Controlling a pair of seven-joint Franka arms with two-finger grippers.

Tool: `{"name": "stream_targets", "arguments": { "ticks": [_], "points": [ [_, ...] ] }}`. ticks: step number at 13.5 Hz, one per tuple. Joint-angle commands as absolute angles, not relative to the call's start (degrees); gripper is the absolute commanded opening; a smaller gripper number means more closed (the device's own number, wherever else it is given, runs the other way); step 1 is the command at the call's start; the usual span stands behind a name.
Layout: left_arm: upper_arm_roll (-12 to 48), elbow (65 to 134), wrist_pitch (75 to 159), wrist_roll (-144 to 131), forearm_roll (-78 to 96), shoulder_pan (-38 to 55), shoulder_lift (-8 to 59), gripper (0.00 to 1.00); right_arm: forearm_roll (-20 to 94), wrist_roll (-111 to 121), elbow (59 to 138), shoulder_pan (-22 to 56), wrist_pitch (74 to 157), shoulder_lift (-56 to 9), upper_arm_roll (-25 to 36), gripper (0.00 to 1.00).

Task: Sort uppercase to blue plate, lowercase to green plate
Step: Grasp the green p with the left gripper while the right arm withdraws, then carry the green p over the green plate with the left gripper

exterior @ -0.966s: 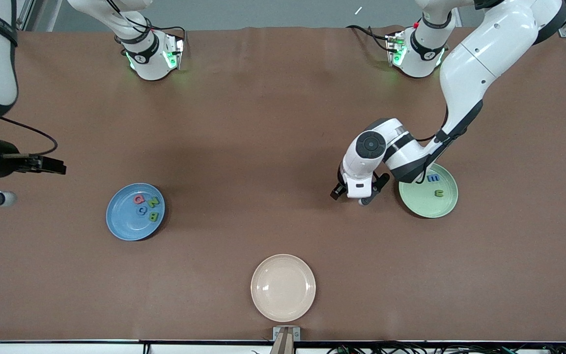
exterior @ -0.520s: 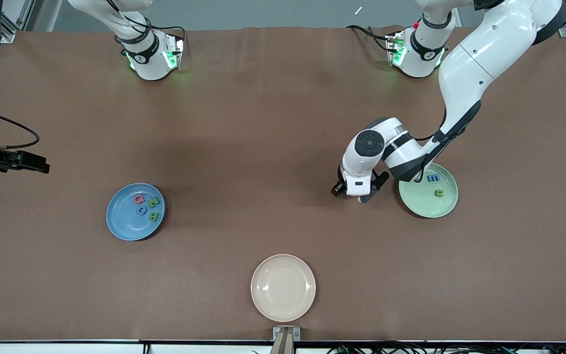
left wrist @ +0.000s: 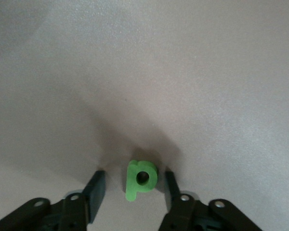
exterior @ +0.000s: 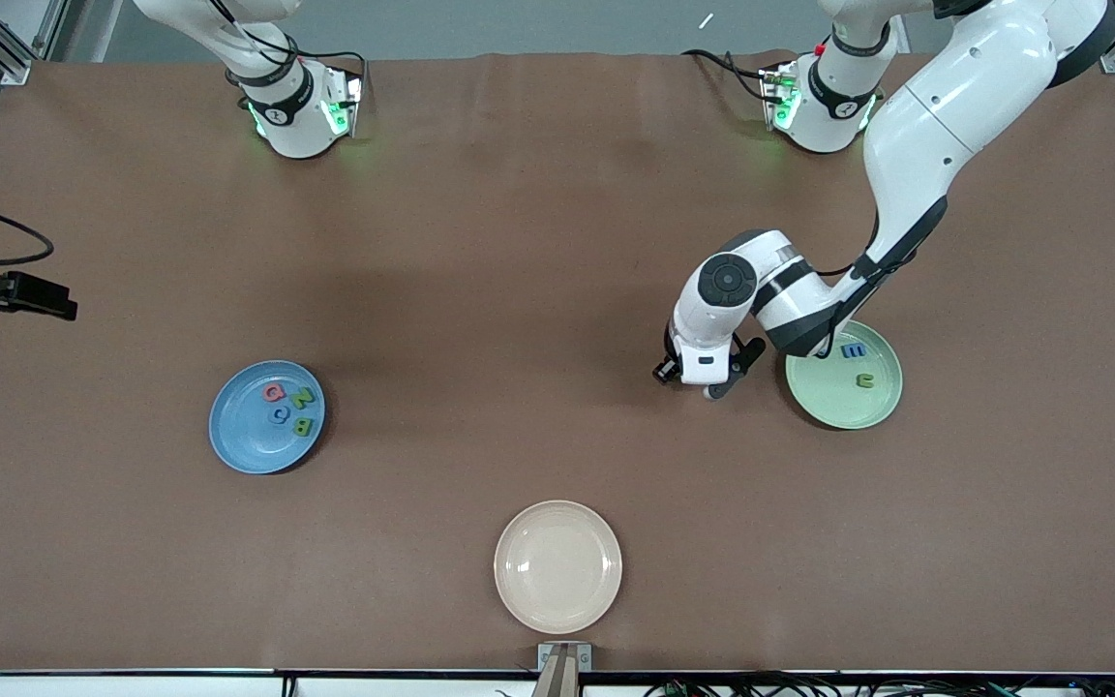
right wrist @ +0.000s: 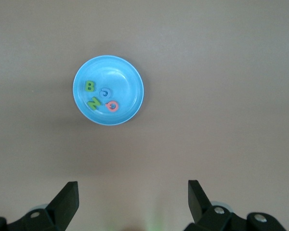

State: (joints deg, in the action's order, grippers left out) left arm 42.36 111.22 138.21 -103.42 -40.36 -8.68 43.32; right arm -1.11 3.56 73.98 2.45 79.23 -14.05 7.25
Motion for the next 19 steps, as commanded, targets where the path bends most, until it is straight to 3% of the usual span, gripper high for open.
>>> {"name": "stream_targets", "arguments": {
  "ticks": [1, 7, 13, 15, 19],
  "points": [
    [41.6, 112.3, 138.8, -104.1, -41.5, -8.0, 42.8, 0.35, 0.2, 3.7, 74.8, 1.8, 76.9, -12.0, 6.8, 1.0],
    [41.6, 112.3, 138.8, -104.1, -42.1, -8.1, 42.5, 0.13, 1.6, 3.4, 76.6, 1.6, 75.2, -11.1, 6.9, 1.0],
    [42.1, 113.5, 135.5, -98.3, -41.8, -10.7, 37.5, 0.04, 1.4, 3.4, 80.4, -0.5, 79.1, -8.2, 5.2, 1.0],
    [42.7, 115.2, 135.2, -92.8, -41.4, -14.1, 35.6, 0.03, 1.1, 3.4, 81.6, -1.4, 79.9, -7.4, 4.4, 1.0],
    [50.5, 119.2, 134.7, -79.1, -41.4, -27.8, 33.7, 0.02, 0.8, 3.0, 82.9, -0.8, 80.8, -6.2, 4.4, 1.0]
  ]
}}
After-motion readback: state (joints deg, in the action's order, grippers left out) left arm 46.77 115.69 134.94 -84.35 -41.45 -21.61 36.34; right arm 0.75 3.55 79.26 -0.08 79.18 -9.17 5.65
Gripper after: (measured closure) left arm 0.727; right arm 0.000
